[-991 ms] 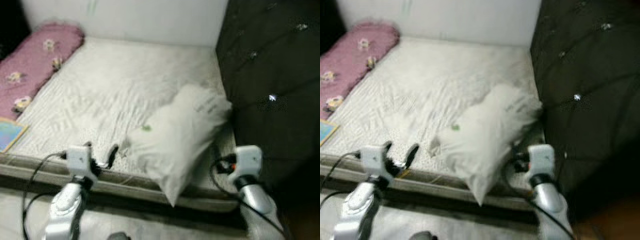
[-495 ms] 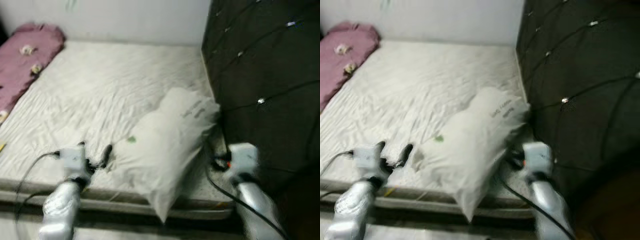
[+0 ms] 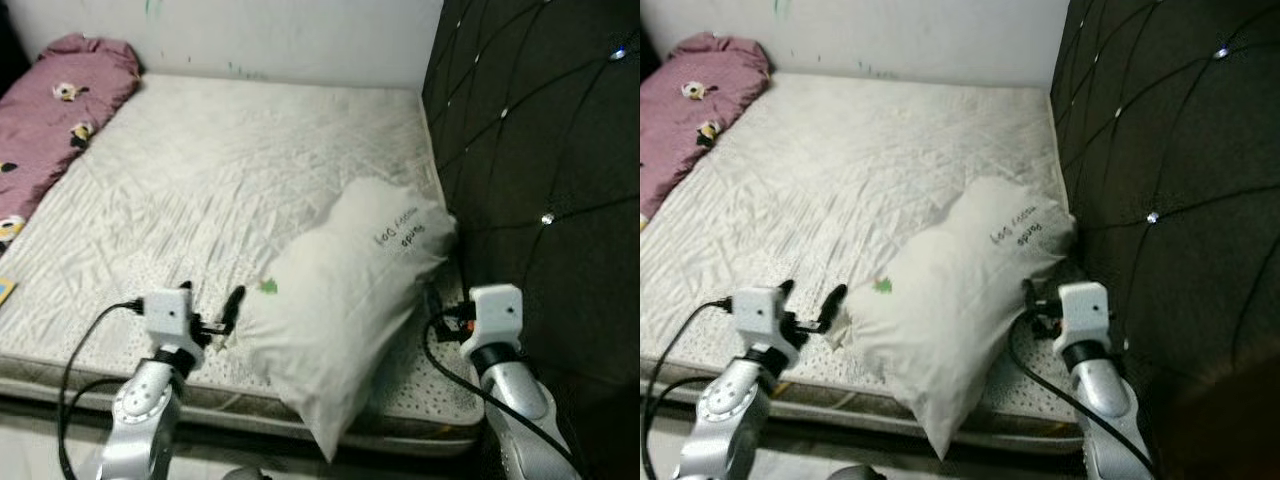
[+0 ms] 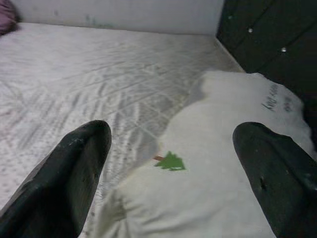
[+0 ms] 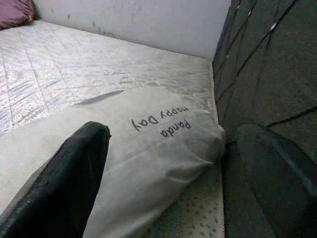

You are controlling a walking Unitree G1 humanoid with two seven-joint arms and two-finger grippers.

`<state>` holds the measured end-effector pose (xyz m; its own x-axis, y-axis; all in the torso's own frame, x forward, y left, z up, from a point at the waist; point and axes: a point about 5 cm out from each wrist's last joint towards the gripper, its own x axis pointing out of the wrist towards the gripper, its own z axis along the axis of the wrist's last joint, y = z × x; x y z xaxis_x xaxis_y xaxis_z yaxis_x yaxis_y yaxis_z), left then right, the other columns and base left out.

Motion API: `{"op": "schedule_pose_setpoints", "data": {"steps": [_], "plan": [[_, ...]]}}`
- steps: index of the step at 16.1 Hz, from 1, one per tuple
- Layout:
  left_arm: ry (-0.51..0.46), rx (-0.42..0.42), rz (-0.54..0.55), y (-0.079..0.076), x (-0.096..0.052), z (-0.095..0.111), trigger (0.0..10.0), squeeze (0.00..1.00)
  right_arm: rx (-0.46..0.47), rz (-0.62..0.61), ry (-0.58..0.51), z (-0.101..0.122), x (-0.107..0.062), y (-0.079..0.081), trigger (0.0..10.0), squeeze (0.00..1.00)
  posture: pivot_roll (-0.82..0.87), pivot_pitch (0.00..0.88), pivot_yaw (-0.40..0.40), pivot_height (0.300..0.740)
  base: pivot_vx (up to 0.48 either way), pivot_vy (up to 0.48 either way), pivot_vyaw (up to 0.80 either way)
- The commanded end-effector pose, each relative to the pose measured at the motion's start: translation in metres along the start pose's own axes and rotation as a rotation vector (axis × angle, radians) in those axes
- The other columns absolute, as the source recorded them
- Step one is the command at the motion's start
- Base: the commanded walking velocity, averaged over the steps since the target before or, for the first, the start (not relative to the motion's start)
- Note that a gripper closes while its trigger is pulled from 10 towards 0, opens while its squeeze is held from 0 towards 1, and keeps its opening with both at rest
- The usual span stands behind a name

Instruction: Clean up the room

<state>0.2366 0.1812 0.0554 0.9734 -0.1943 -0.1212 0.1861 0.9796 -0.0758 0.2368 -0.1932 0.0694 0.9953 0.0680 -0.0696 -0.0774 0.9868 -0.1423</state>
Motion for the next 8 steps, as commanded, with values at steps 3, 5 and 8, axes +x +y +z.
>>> {"op": "schedule_pose_setpoints", "data": {"steps": [3,5,8], "plan": [[0.01,0.011,0.021,0.0073,-0.0022,-0.0004,10.0,0.0,0.004,0.004,-0.003,0.0009,0.001,0.0013,10.0,0.0,-0.05,0.0,-0.003,0.74,0.0,0.471,-0.33],[0.009,0.014,0.021,0.0074,-0.0015,-0.0002,10.0,0.0,0.0,0.003,-0.003,0.0009,0.0012,0.001,10.0,0.0,-0.06,0.0,-0.002,0.74,0.0,0.469,0.0],[0.002,0.02,0.024,0.0073,-0.0011,0.0,10.0,0.0,-0.015,-0.011,-0.001,0.0003,0.0003,-0.0002,10.0,0.0,-0.06,0.0,-0.001,0.74,0.0,0.42,0.0]]}}
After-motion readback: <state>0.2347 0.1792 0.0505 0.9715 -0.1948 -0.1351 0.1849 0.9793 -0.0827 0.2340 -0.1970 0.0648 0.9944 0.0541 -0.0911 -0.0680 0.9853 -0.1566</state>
